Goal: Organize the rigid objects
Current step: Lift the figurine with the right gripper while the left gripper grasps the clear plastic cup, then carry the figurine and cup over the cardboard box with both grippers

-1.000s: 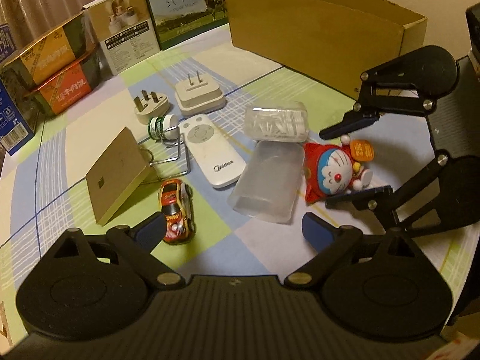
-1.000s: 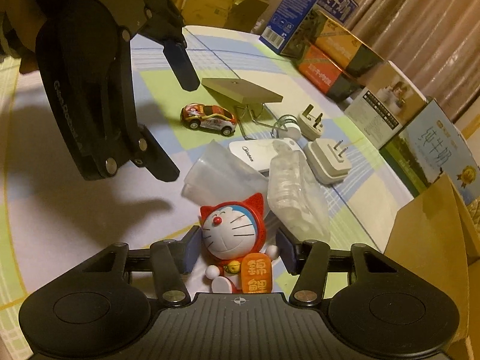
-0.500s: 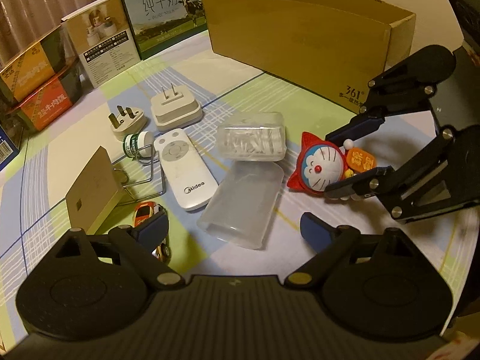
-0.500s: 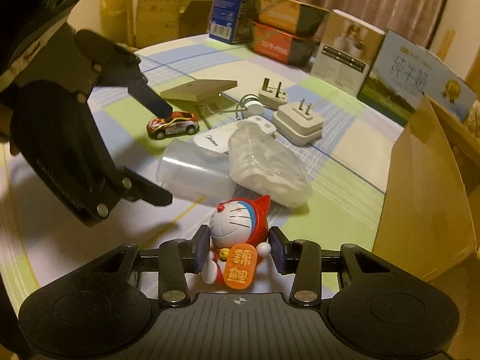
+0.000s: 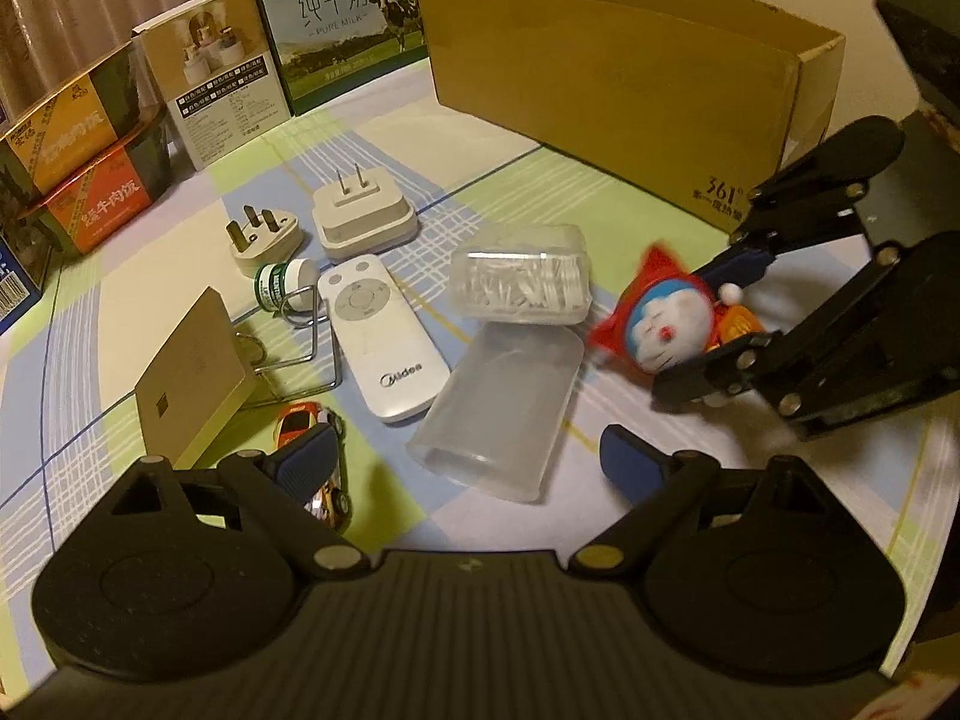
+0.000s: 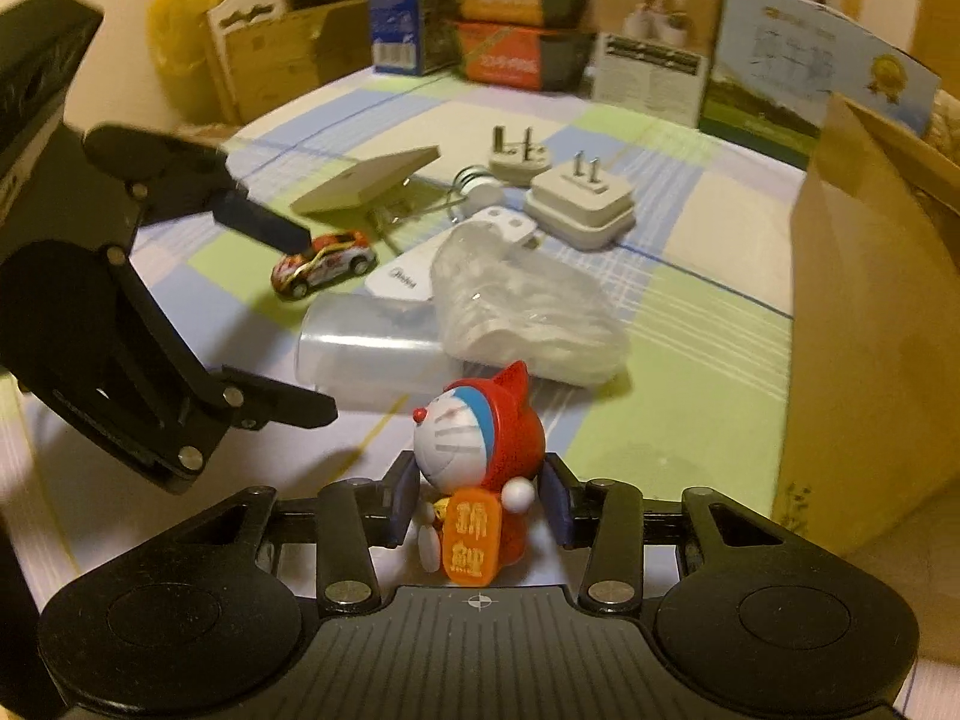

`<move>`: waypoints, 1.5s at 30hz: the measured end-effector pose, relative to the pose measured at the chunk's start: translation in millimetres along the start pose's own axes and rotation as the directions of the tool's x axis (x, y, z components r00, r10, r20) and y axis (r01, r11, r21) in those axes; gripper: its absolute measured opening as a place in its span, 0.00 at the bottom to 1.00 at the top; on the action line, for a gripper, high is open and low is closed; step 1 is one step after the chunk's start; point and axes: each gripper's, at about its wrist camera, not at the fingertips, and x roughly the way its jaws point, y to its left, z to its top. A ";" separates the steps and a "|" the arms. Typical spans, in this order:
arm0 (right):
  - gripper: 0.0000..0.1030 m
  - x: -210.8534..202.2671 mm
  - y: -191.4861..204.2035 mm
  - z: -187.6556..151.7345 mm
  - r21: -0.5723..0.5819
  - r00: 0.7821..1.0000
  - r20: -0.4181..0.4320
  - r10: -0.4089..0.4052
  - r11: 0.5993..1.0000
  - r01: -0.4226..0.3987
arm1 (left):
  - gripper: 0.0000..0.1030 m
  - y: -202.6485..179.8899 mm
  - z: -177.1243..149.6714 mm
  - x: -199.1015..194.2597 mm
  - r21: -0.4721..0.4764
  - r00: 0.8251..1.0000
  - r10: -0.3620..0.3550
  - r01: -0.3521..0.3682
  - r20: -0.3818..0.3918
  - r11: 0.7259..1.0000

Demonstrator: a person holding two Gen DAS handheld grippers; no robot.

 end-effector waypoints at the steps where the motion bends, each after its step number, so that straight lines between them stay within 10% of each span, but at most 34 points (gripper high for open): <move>1: 0.38 -4.6 -1.1 0.2 0.009 1.000 0.010 -0.010 1.000 0.010 | 0.86 -0.1 1.2 0.5 -0.007 1.000 -0.005 0.005 0.004 1.000; 17: 0.38 -28.7 -17.1 -4.1 0.116 0.997 0.043 -0.058 0.992 0.052 | 0.61 -7.8 13.9 21.6 -0.070 0.989 -0.127 0.122 -0.076 0.990; 45: 0.38 -40.4 -14.7 10.8 0.175 0.990 0.117 -0.082 0.983 0.061 | 0.46 -3.2 7.7 -19.2 -0.201 0.996 -0.026 0.008 -0.089 0.980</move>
